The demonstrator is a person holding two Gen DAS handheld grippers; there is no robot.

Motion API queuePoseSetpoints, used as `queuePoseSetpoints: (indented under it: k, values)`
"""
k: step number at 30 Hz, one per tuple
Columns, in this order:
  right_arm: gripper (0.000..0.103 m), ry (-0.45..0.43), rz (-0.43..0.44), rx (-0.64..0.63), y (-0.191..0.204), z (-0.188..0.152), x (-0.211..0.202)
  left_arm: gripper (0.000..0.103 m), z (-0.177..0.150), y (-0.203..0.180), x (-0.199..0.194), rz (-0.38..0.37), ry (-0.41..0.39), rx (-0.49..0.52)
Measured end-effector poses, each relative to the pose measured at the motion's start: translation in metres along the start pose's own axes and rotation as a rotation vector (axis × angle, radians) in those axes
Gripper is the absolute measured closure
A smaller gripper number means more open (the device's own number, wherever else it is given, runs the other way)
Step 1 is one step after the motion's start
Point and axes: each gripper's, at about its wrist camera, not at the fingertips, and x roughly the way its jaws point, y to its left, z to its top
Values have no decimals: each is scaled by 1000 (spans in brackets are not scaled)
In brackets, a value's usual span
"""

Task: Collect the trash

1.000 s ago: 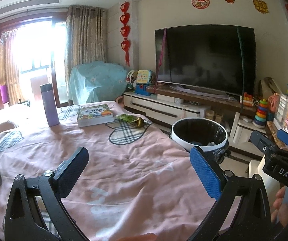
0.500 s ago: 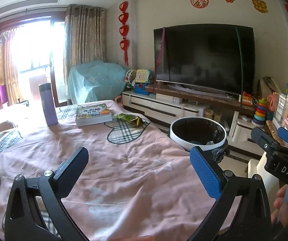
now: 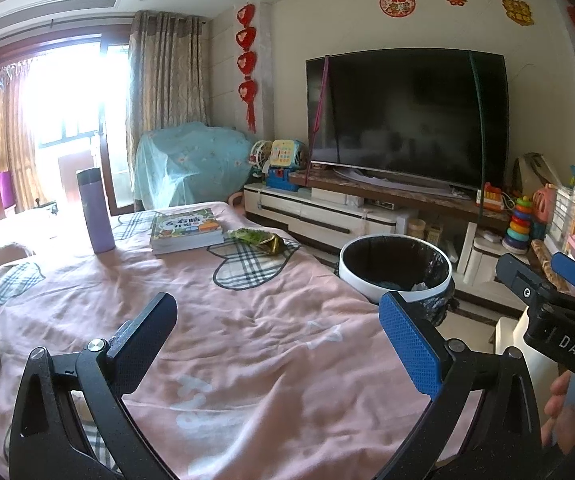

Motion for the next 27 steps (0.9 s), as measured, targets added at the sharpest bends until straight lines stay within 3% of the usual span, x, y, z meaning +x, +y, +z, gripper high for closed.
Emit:
queuePoseSetpoints:
  k: [27]
  values:
    - [0,-1,-1,-3,1,-1,1,0,0,-2,0,-2,0,1]
